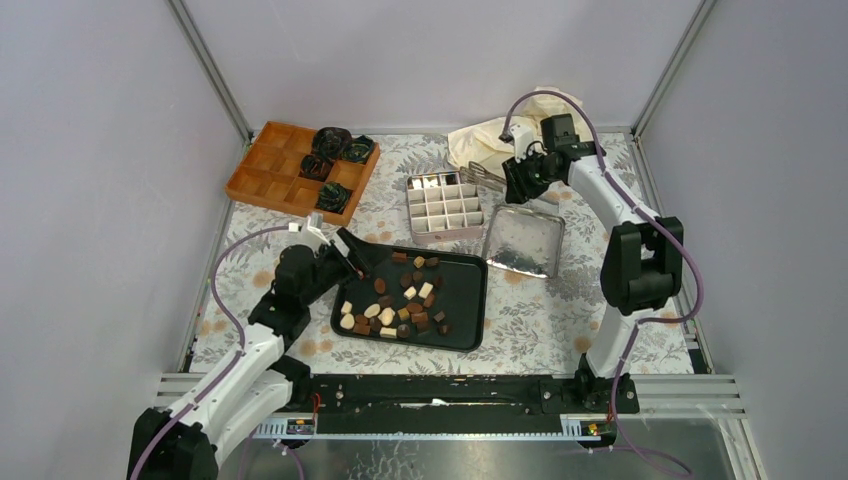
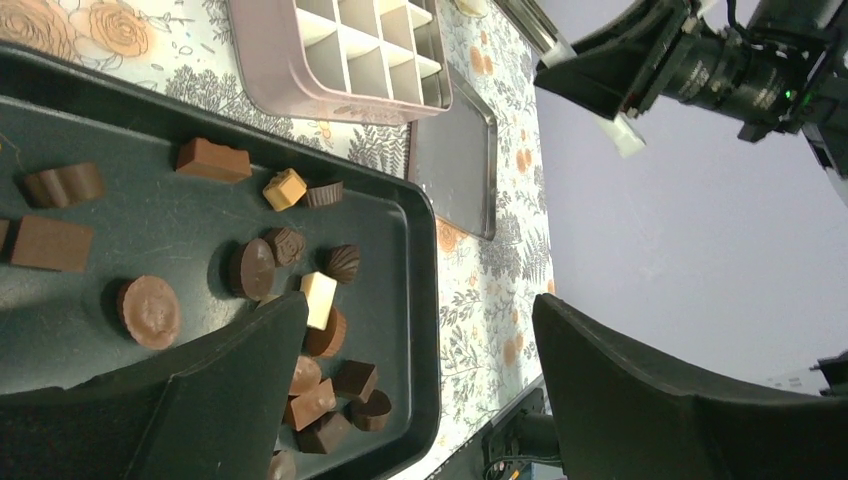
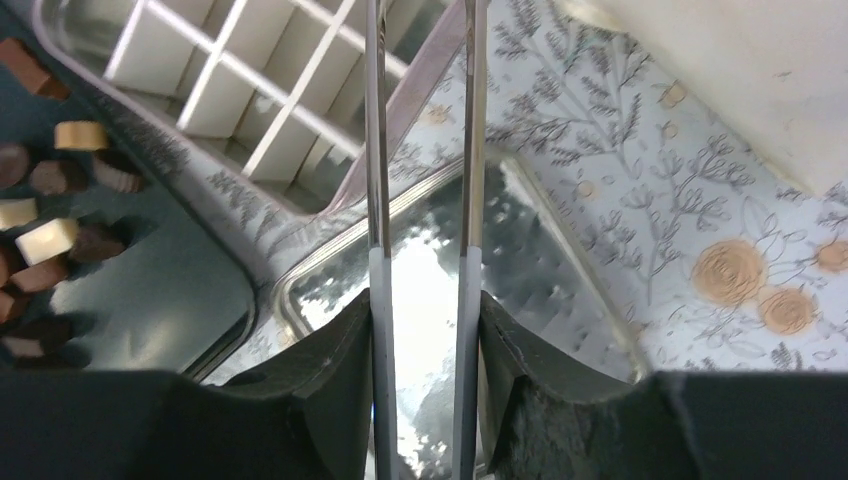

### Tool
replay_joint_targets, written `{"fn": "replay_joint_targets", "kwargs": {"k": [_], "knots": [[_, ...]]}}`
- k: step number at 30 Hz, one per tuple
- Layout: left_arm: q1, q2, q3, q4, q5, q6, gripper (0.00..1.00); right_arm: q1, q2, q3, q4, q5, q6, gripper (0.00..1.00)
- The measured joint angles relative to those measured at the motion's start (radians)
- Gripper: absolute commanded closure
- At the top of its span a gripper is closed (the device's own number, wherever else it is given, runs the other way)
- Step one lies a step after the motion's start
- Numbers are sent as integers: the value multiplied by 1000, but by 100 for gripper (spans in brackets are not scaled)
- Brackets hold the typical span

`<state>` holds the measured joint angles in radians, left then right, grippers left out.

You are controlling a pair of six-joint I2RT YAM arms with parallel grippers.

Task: Pack the chocolate
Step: Place the fake chocolate in the packing box, then adjust the packing box at the center of the board.

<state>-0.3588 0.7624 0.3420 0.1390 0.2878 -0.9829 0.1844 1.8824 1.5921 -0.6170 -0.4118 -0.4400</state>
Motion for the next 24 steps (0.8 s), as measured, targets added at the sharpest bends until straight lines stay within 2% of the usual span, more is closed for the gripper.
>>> {"fn": "replay_joint_targets", "kwargs": {"k": [6,10,17,21,24], "knots": [[0,74,123,-84,-29,57,16,-5,-184,-142,1,-90,15,57],[-29,188,264,-195,-108,124,16,-27,-358,-280,14,-199,19,57],[-136,436,545,-372,-313,275,17,-137,-634,-584,61,-331,31,56],[-146,568,645,-383,-390,363,17,-224,-741,-727,88,-393,46,56],[-145,665,689,-370,-427,417,19,-269,-777,-768,107,-423,54,57]]}}
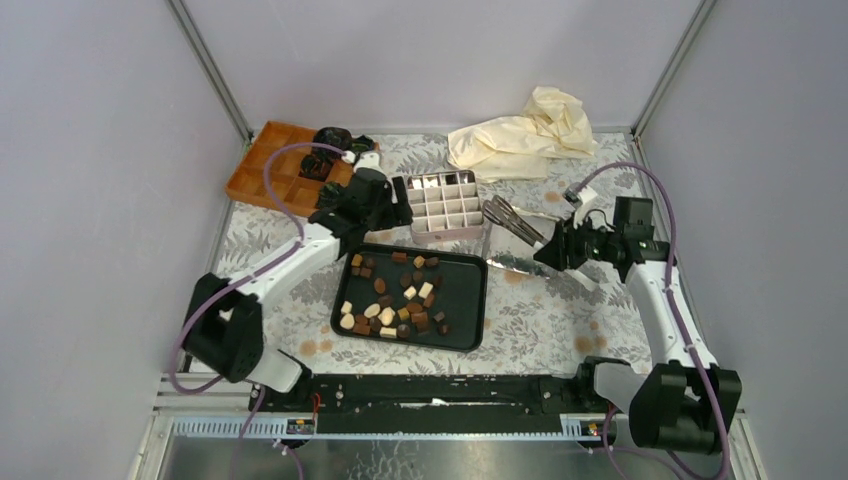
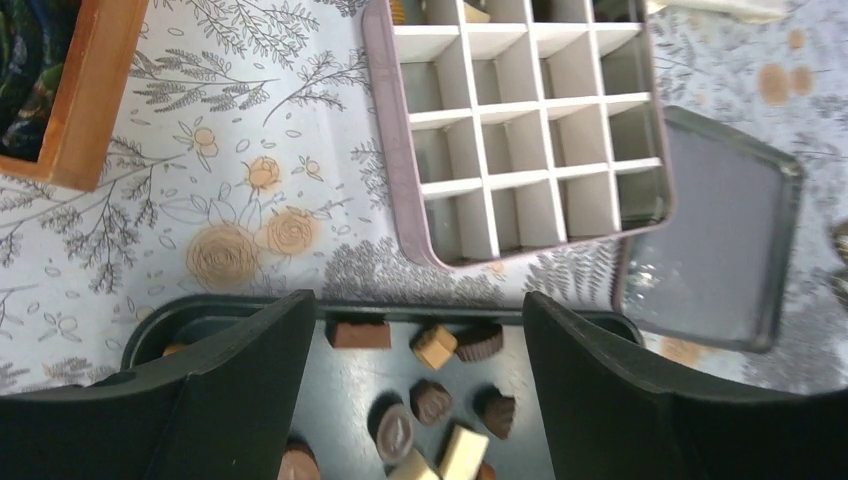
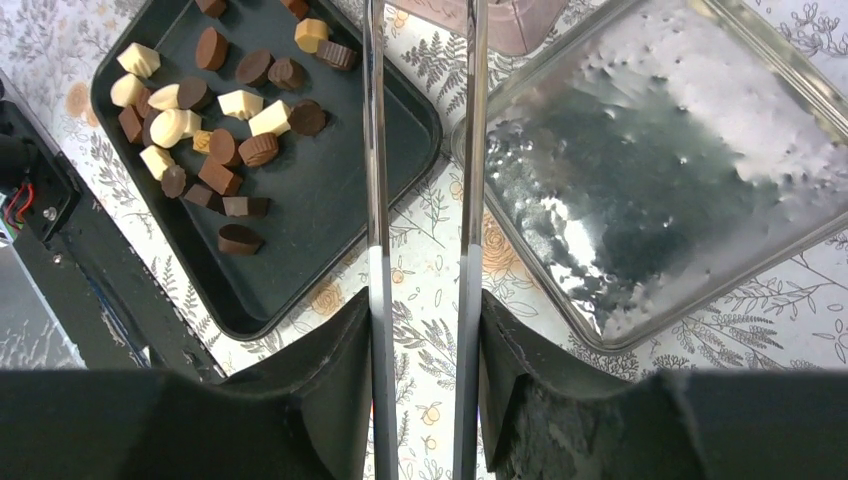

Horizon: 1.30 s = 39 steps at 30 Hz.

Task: Pack the chocolate
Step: Adjust the packing box at the center of the board.

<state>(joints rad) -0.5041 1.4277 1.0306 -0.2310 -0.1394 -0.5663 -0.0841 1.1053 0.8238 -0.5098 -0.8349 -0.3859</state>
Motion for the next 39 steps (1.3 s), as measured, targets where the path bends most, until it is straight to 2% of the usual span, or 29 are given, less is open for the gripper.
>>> {"fn": "replay_joint_targets", "kwargs": {"k": [4,12,19,35,37,39], "knots": [[10,134,72,5,-16,35,25,-22,-10,-17,37,-32,9,56],[61,407,301,1,-15,69,58,-33,-11,-46,74,-55,17,56],[82,550,436,-35,-21,83,63,-39,-11,-55,77,-69,17,57],[85,692,577,-106,-23,88,79,-49,-11,-60,79,-74,16,57],[85,696,578,-108,-23,88,83,-49,-11,-60,79,-74,16,57],[85,700,580,-113,-23,88,91,-50,-10,-60,79,-74,16,57]]}}
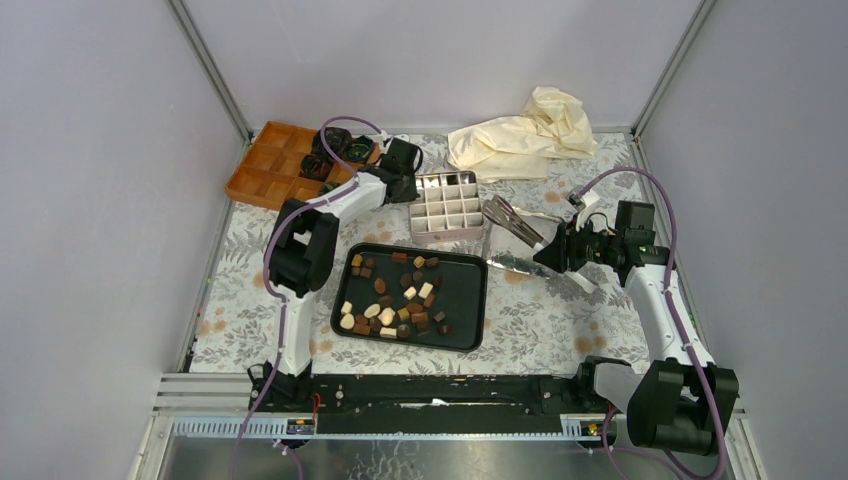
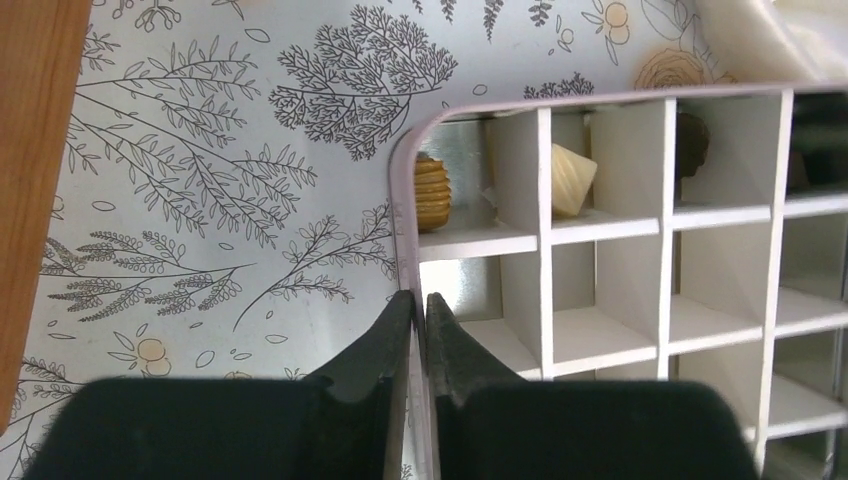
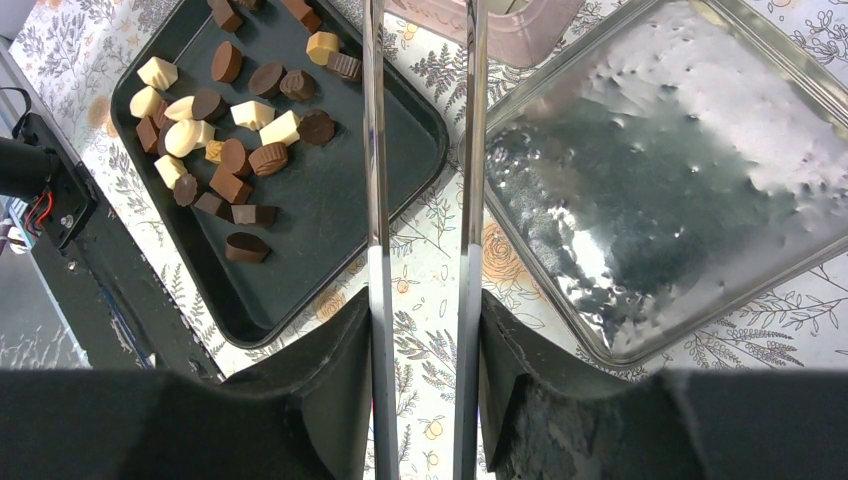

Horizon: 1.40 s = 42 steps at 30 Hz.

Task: Pack the chocolate
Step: Adjust the packing box at the center of the board.

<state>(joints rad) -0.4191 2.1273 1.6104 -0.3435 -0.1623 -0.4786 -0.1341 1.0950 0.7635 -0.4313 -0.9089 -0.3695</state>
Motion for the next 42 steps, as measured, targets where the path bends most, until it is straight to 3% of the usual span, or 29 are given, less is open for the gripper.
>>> {"fn": "replay_joint_targets", "kwargs": {"k": [3,13,19,29,36,42], "knots": [[0,4,10,-6,-2,0,100,0,0,0,0,0,0,57],[0,-10,-1,1,-26,2,100,-7,0,0,-2,-13,0,58],[-13,-158,-130,116,-85,-5,100,-28,0,33,-38,-68,13,58],[-158,-562,-514,552,-397,50,100,-54,0,335,-102,-246,127,59],[-291,-689,-708,739,-607,132,100,-69,0,399,-142,-291,174,58],[-363,-742,-768,826,-729,216,100,-87,0,404,-156,-309,195,58]]}}
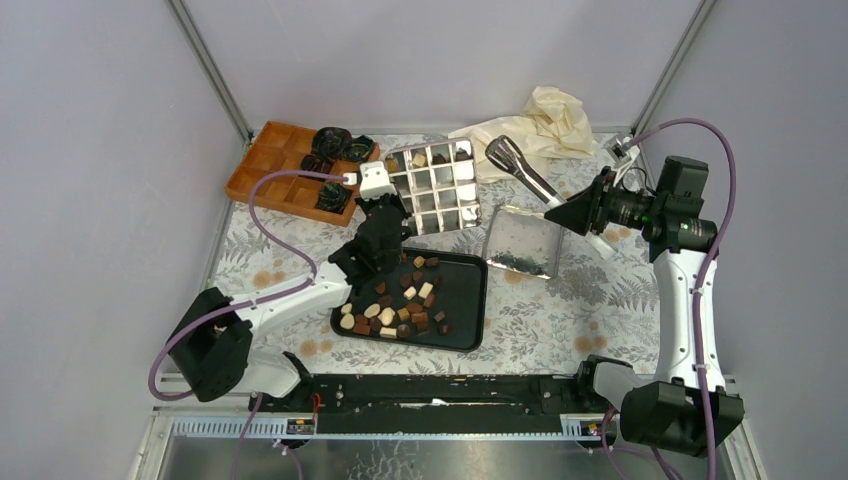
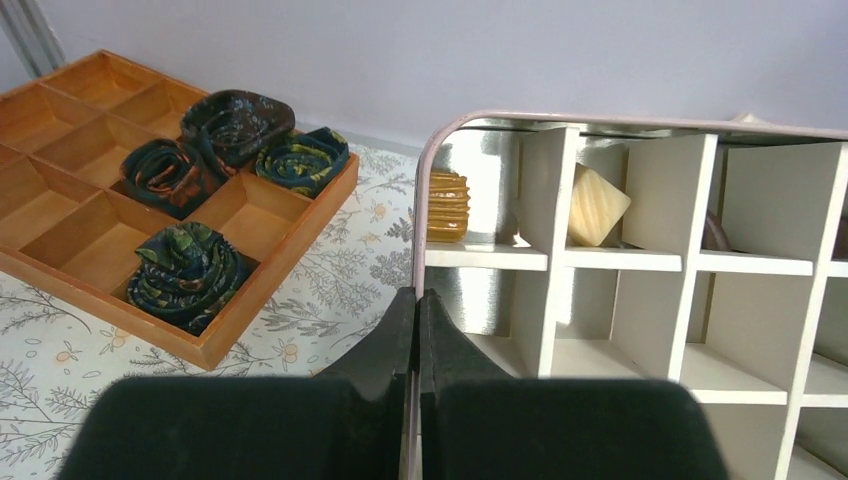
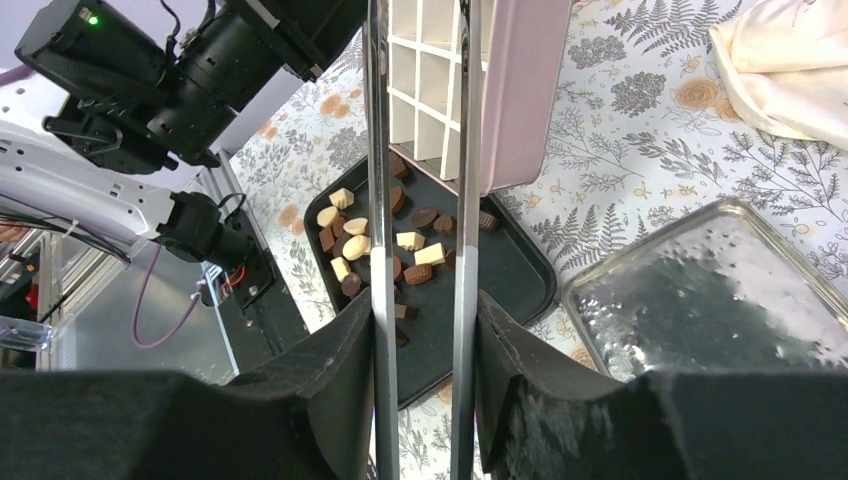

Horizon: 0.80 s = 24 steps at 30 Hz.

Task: Pack the chocolate
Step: Adjust the packing box at the center of the board.

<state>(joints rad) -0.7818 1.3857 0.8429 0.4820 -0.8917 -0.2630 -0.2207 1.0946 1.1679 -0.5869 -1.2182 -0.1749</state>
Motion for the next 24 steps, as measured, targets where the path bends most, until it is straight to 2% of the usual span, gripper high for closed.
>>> {"fn": "replay_joint_targets", "kwargs": {"k": [11,16,20,24], "knots": [[-66,-14,-40,171,-111,160,100,-6,0,0,-3,-5,15,58],[-67,-10,-43,180,-129,160,100,-11,0,0,-3,-6,16,58],[-45,5,-22,80,-109,64,100,-14,0,0,-2,-5,16,58],[79,101,146,-232,64,-177,100,-18,0,-4,3,-5,16,58]]}}
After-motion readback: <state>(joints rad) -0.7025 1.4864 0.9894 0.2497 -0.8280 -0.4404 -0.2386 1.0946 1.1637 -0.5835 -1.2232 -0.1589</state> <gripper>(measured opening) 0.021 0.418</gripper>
